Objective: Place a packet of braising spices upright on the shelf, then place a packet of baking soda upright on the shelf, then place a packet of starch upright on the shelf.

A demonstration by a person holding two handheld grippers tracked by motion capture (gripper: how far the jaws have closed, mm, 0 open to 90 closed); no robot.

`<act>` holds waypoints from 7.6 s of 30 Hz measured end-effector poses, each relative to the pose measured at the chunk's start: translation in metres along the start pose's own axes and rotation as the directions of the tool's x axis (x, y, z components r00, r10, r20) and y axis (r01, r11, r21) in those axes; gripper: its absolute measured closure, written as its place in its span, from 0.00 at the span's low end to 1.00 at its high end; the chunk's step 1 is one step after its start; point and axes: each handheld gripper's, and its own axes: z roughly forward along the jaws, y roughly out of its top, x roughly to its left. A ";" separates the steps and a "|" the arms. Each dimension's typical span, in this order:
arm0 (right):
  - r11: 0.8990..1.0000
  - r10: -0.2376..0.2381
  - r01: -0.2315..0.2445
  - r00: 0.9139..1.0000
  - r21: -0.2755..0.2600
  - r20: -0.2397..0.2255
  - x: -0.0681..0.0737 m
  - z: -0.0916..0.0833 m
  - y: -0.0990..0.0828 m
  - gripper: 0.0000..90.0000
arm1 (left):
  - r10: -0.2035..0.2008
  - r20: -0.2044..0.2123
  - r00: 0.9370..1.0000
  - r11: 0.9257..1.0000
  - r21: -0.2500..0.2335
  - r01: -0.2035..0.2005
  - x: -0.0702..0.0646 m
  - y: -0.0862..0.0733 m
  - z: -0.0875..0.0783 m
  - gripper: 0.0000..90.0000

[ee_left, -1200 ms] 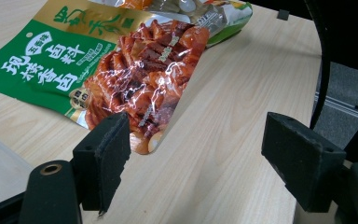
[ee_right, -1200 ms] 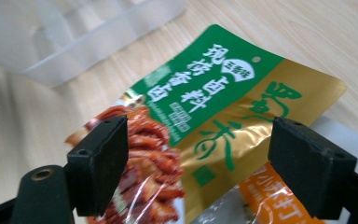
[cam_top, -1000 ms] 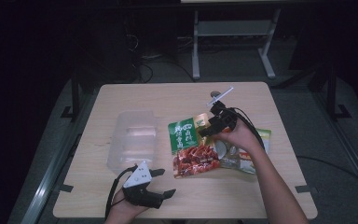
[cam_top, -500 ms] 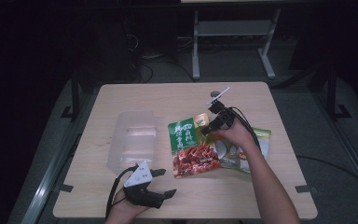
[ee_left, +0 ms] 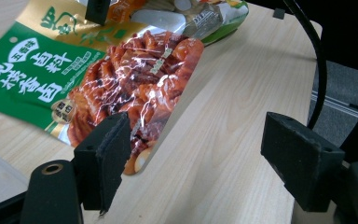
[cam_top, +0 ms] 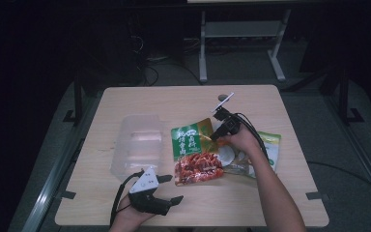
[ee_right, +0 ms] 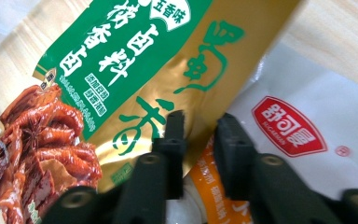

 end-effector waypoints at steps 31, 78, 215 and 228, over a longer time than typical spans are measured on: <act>0.965 -0.077 0.074 0.997 -0.251 -0.002 0.033 -0.079 -0.048 1.00 | -0.056 0.018 0.998 0.998 -0.017 0.056 -0.001 0.011 0.012 0.31; 0.949 -0.046 0.013 0.994 -0.316 -0.097 0.001 -0.093 -0.108 0.93 | -0.422 -0.008 0.907 0.905 -0.067 0.420 0.072 0.047 0.120 0.97; 0.801 -0.330 0.275 0.944 -0.532 -0.008 0.139 -0.124 0.100 1.00 | 0.016 -0.009 1.000 1.000 0.007 -0.016 -0.009 0.019 0.033 0.32; 0.805 -0.340 0.272 0.940 -0.528 -0.035 0.153 -0.093 0.129 1.00 | 0.025 -0.016 1.000 1.000 0.007 -0.025 -0.010 0.018 0.031 0.32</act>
